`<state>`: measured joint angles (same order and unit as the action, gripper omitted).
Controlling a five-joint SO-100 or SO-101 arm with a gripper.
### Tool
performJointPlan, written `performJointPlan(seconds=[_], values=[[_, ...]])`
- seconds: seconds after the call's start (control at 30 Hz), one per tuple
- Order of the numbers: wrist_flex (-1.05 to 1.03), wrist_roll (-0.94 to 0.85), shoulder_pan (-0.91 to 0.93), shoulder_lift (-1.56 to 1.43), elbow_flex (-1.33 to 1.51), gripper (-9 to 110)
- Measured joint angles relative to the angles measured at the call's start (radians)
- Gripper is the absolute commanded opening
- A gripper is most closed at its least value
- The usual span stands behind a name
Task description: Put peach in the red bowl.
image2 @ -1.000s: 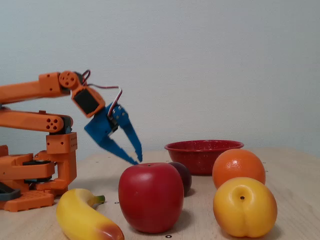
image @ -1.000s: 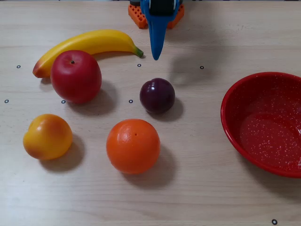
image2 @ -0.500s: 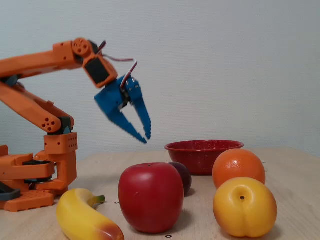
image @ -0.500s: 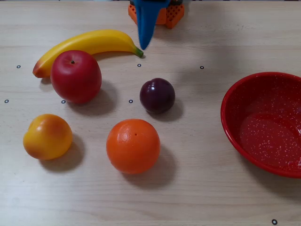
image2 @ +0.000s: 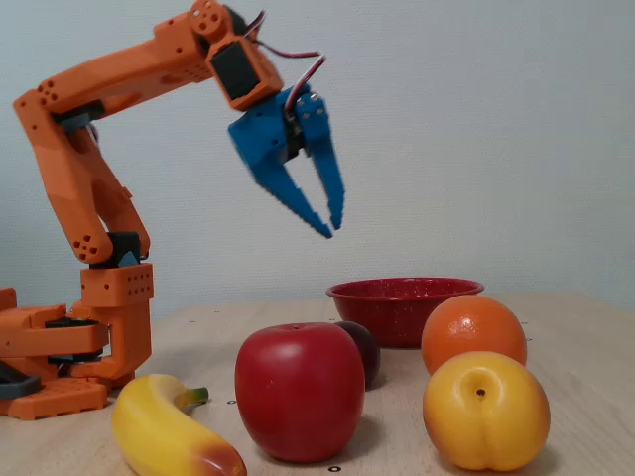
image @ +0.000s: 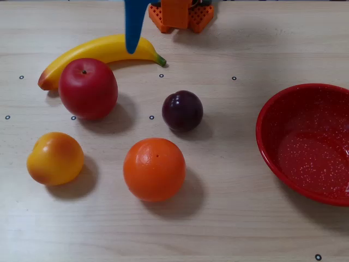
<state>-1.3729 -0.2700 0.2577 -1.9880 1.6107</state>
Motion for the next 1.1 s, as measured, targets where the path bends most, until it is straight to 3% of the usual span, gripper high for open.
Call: performJointPlan(seconds=[0.23, 0.57, 0.87, 1.1], values=[[-0.025, 0.003, 0.049, 0.178, -0.17, 0], [-0.252, 0.037, 0.048, 0.528, -0.644, 0], [-0.259, 0.049, 0.129, 0.598, -0.686, 4], [-0.232, 0.043, 0.124, 0.632, -0.686, 0]])
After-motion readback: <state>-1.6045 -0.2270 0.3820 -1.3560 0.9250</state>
